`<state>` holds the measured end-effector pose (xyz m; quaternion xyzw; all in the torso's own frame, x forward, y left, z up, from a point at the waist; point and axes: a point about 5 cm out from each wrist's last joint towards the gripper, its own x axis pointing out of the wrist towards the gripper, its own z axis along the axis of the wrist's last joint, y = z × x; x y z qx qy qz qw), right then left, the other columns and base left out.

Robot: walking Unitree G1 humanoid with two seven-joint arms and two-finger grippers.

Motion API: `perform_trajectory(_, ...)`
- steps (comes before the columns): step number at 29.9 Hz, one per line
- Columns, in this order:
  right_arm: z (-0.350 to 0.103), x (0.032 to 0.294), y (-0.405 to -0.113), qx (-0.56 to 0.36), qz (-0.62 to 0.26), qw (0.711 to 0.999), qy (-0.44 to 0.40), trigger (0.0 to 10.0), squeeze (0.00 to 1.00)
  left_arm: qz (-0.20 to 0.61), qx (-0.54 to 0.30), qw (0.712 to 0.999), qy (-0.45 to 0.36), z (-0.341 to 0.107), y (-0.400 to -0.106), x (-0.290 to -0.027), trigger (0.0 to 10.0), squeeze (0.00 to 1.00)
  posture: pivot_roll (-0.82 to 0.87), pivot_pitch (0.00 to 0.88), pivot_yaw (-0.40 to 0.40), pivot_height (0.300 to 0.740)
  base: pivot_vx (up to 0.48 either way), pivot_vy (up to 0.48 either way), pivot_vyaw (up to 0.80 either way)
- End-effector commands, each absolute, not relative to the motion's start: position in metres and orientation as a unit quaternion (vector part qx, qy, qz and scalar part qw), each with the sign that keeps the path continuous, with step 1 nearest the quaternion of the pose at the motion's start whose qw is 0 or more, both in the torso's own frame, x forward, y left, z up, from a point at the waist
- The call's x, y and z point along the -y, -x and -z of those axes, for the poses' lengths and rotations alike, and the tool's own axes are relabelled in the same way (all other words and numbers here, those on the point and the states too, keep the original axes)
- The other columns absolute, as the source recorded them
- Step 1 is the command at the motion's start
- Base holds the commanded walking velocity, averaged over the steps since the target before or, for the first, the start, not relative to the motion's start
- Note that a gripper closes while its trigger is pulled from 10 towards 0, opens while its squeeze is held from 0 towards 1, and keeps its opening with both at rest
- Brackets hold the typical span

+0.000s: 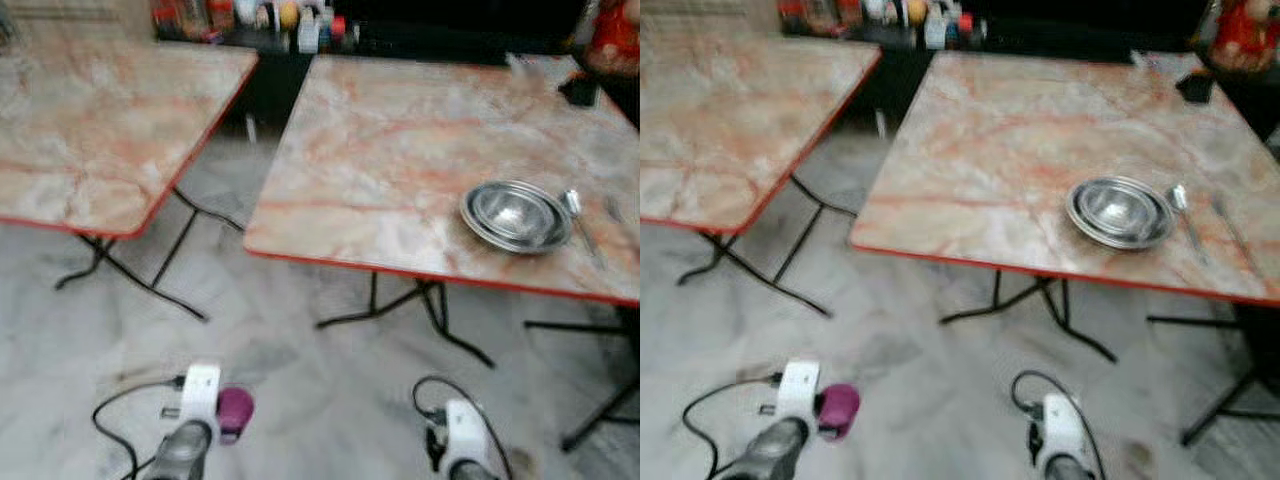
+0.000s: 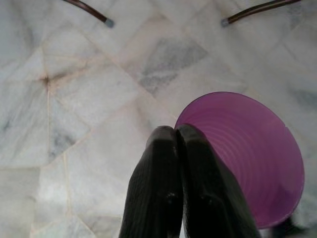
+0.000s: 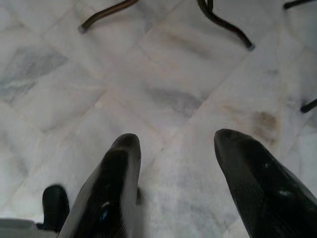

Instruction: Setting the table

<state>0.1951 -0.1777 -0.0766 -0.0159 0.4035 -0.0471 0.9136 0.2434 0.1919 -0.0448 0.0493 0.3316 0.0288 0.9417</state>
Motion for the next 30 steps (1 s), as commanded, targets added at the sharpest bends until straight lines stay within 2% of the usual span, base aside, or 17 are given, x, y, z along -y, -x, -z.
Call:
perform_trajectory(1, 0.077, 0.186, -0.193, -0.406, 0.057, 0.912, 0.019, 10.0, 0.0, -0.025, -0.332, 0.942, -0.05, 0.045, -0.244, -0.189, 10.0, 0.0, 0.0, 0.109, 0.004, 0.74, 0.0, -0.465, 0.0)
perform_trajectory(13, 0.077, 0.187, -0.193, -0.404, 0.058, 0.913, 0.02, 10.0, 0.0, -0.028, -0.332, 0.941, -0.062, 0.045, -0.241, -0.195, 10.0, 0.0, 0.0, 0.111, -0.002, 0.74, 0.0, -0.453, 0.0)
perform_trajectory(22, 0.076, 0.188, -0.193, -0.403, 0.056, 0.913, 0.021, 10.0, 0.0, -0.087, -0.323, 0.941, -0.041, 0.043, -0.238, -0.217, 10.0, 0.0, 0.0, 0.113, -0.008, 0.74, 0.0, 0.0, 0.0)
perform_trajectory(30, 0.077, 0.19, -0.192, -0.405, 0.054, 0.912, 0.024, 10.0, 0.0, -0.17, -0.228, 0.958, -0.017, 0.017, -0.254, -0.246, 10.0, 0.0, 0.01, 0.115, -0.019, 0.74, 0.0, 0.0, 0.0)
